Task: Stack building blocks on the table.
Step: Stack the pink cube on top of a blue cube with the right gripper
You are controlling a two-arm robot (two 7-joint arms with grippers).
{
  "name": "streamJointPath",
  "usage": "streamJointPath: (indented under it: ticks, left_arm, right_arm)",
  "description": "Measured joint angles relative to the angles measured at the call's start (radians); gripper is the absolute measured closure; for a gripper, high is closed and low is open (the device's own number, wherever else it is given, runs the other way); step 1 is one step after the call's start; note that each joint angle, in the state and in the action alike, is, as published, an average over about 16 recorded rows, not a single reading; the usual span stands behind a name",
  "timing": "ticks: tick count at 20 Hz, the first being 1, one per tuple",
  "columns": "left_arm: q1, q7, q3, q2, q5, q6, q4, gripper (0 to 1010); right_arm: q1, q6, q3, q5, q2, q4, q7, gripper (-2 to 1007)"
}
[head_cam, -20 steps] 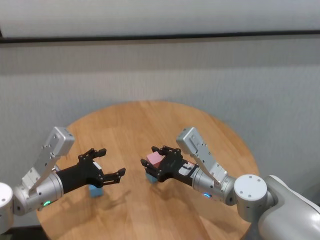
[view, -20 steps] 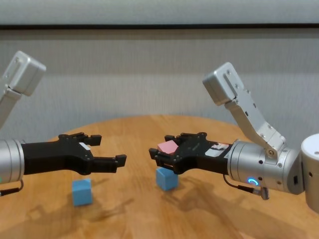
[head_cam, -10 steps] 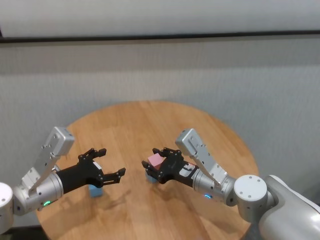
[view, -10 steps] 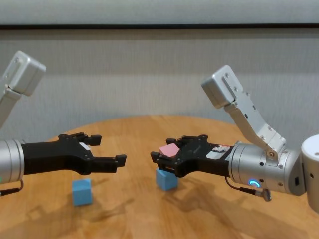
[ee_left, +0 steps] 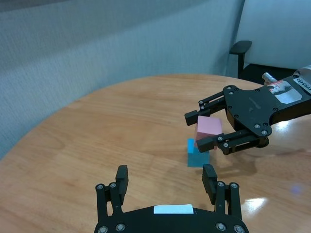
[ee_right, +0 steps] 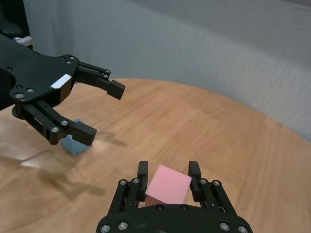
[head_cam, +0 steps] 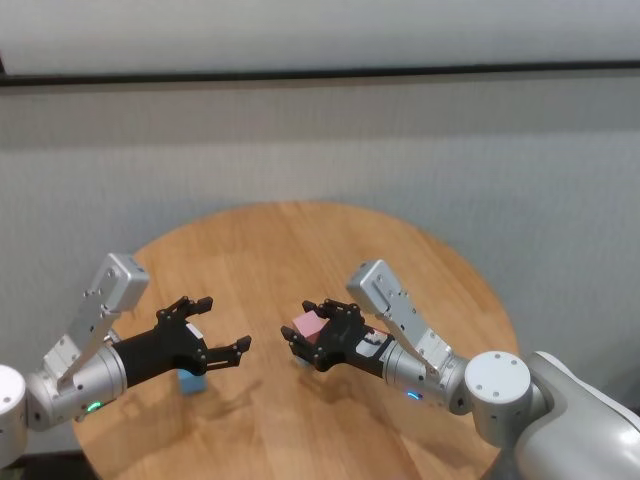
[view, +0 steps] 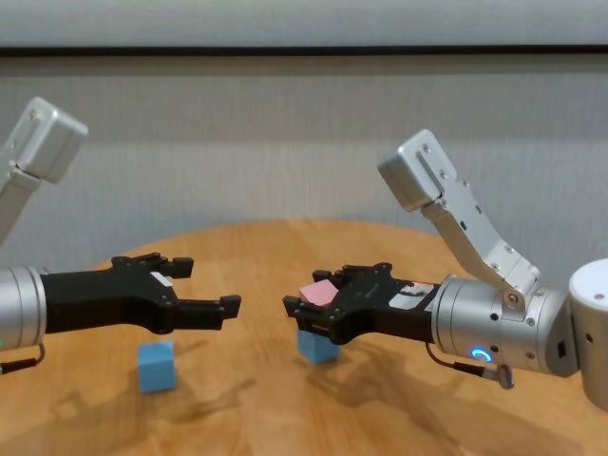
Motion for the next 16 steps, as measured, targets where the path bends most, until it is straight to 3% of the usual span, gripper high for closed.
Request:
streamJointPath:
  ticks: [16]
  left_arm:
    - [0.0, 0.0, 0.0, 0.0, 0.0, 0.0, 0.0, 8]
  right_arm:
    - [0.011, 0.007, -0.003, -0.003, -0.008, 0.026, 0.002, 515]
